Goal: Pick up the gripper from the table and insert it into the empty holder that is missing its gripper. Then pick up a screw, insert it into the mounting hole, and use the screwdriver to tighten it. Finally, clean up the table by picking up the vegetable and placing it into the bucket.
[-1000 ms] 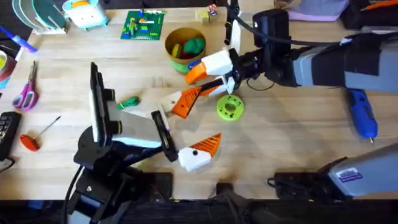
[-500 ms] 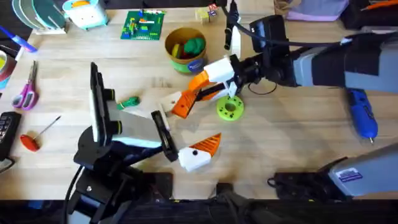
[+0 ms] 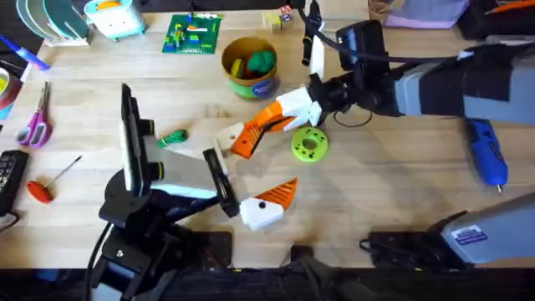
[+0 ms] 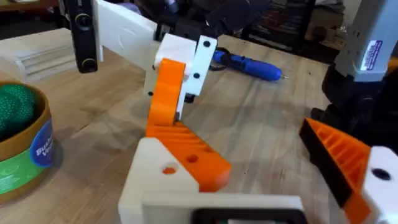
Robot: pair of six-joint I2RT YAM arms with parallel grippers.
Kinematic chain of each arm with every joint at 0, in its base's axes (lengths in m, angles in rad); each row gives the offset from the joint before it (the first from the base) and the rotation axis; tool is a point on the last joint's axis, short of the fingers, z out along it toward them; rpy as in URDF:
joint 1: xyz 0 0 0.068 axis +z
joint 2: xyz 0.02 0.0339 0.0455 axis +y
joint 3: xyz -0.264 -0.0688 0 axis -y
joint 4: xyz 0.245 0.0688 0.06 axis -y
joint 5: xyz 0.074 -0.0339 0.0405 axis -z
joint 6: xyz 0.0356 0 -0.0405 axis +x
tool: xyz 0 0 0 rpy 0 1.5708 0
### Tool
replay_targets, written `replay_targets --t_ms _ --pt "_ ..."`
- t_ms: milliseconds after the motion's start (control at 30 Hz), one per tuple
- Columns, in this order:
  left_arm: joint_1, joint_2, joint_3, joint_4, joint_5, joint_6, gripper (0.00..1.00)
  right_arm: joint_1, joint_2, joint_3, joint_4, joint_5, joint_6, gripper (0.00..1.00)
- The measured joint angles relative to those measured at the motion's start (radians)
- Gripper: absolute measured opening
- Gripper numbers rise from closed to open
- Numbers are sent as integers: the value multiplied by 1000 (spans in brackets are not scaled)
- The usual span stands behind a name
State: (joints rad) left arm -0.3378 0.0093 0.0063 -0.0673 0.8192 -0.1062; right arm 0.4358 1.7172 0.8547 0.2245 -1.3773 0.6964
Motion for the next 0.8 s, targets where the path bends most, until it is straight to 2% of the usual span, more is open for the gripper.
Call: replay_targets --t_ms 200,367,667,800 --pt "0 0 0 0 -5 0 993 0 0 0 6 9 37 11" --pt "0 0 0 4 -43 -7 992 2 0 1 15 39 91 9" --pt "0 0 0 14 -189 -4 993 4 0 2 216 151 260 9" --pt "0 0 0 14 -239 -4 993 20 0 2 236 192 302 9"
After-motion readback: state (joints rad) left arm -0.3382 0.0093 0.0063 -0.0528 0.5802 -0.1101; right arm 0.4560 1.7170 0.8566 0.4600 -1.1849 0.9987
